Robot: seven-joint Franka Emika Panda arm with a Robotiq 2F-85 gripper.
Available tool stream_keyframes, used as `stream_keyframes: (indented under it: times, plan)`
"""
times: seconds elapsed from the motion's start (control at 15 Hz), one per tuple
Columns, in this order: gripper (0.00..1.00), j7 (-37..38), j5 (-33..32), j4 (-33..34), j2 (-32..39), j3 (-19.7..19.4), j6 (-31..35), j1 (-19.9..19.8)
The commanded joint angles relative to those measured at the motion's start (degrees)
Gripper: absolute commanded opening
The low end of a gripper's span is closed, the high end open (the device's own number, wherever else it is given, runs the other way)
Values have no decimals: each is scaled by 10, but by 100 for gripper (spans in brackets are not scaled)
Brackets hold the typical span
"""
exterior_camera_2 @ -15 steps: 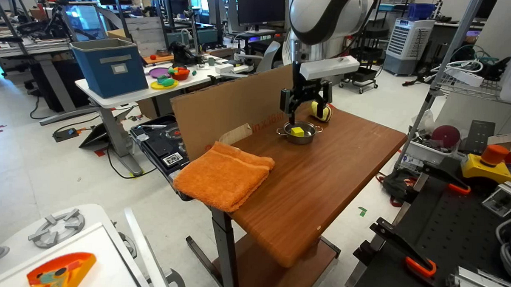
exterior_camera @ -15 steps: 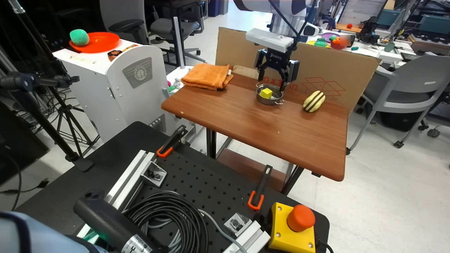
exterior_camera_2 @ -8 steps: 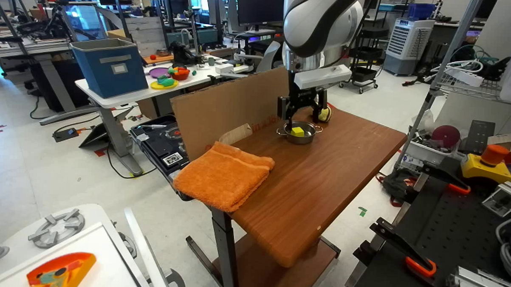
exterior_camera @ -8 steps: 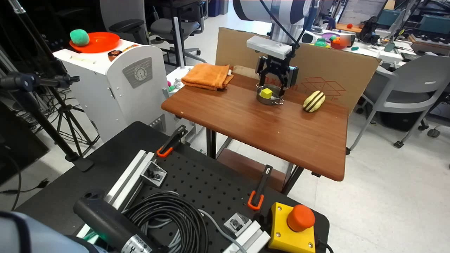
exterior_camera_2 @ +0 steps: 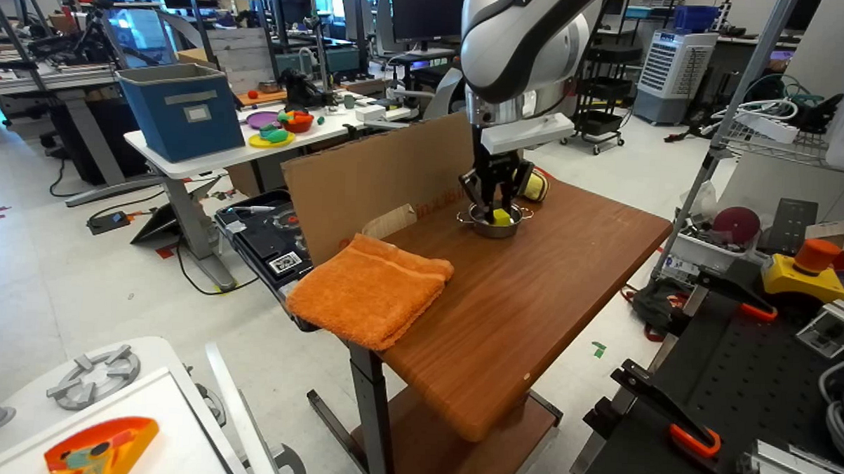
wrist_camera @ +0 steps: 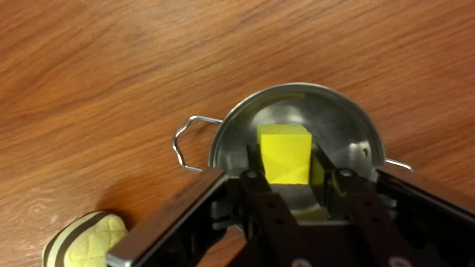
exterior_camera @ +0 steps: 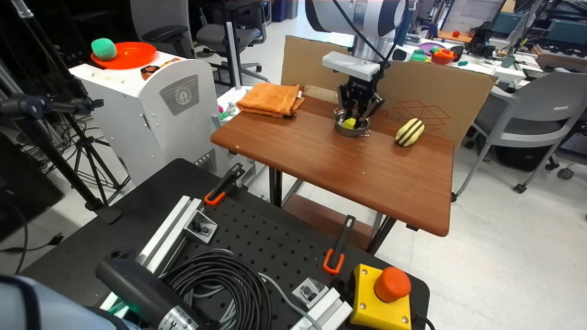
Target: Remove the yellow block from the silver bowl and put it on the table
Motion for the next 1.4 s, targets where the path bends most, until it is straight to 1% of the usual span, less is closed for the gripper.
stream_keyframes:
  times: [0.0, 0.13, 0.4, 0.47, 0.53, 0.67, 0.8, 0.87, 0.93, 1.07, 1.2, 1.33]
  plan:
    - [8, 9, -5, 33, 17, -7, -32, 10]
    - [8, 8, -1, 15, -6, -3, -41, 11]
    - [8, -4, -2, -77, -110, 5, -20, 22]
    - [8, -11, -7, -115, -149, 7, -4, 28]
    - [8, -13, -10, -138, -174, 9, -1, 32]
    - [8, -39, -11, -192, -229, 24, -6, 36]
    - [8, -73, -1, -243, -268, 43, -13, 32]
    - [8, -104, 9, -267, -281, 55, -17, 24]
    - [8, -117, 8, -289, -291, 60, -19, 23]
    - [8, -140, 2, -330, -298, 63, 1, 21]
    - [8, -136, -22, -350, -285, 55, 39, 24]
    - [8, -126, -52, -357, -263, 46, 78, 27]
